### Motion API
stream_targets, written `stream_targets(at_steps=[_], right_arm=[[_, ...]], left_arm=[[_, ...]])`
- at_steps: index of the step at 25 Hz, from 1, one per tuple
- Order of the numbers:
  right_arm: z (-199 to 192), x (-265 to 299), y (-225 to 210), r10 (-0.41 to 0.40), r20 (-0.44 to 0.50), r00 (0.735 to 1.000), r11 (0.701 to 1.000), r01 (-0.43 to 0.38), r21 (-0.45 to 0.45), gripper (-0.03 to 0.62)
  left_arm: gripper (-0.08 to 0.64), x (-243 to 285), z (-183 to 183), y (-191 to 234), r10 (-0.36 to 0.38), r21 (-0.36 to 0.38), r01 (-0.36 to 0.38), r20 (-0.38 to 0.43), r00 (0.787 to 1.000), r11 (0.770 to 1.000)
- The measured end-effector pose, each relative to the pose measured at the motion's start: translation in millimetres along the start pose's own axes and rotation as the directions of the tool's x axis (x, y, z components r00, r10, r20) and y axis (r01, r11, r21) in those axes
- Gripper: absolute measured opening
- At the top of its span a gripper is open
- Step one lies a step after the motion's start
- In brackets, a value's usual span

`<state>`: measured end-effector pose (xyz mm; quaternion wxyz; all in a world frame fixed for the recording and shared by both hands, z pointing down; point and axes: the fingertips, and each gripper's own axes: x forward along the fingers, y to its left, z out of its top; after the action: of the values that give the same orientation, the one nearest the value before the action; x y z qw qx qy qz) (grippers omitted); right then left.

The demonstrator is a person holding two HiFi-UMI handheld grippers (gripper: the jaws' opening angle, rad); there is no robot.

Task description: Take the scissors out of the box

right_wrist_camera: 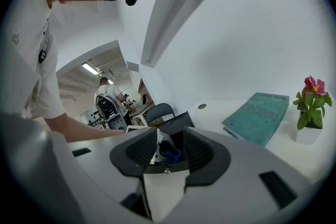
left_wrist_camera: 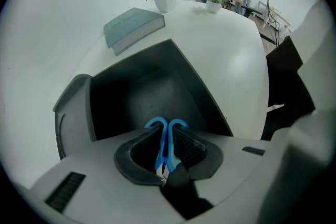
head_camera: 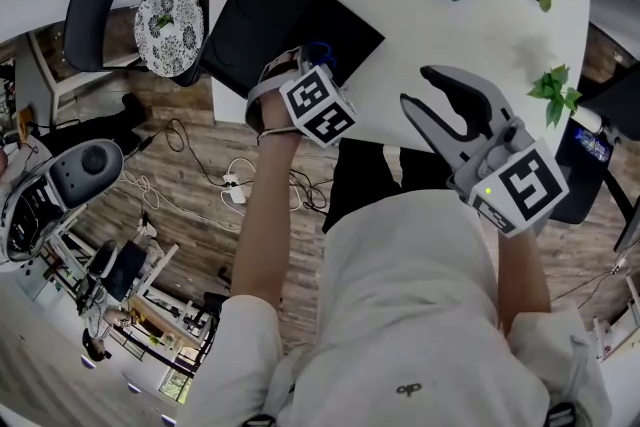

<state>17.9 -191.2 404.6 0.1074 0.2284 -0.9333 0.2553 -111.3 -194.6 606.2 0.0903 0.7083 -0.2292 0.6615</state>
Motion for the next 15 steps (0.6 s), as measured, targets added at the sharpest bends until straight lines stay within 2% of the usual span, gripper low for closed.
stream_targets(at_steps=[10,15], right_arm=[[3.2,0.5,-1.0,0.019,-0.005,1.000,1.000,-0.019,-0.009,0.160],[4.3,-1.1,-2.7,0.030,-0.008,1.000,0.999,-0.030,-0.017,0.160]], left_arm=[[0.083,-0.9,-3.5,0.1,0.063,-0.006,-0.062,0.042,0.997,0.998],[0.083,-4.6,-2.8,-1.0,0.084,0.002,-0.084,0.037,0.996,0.996]])
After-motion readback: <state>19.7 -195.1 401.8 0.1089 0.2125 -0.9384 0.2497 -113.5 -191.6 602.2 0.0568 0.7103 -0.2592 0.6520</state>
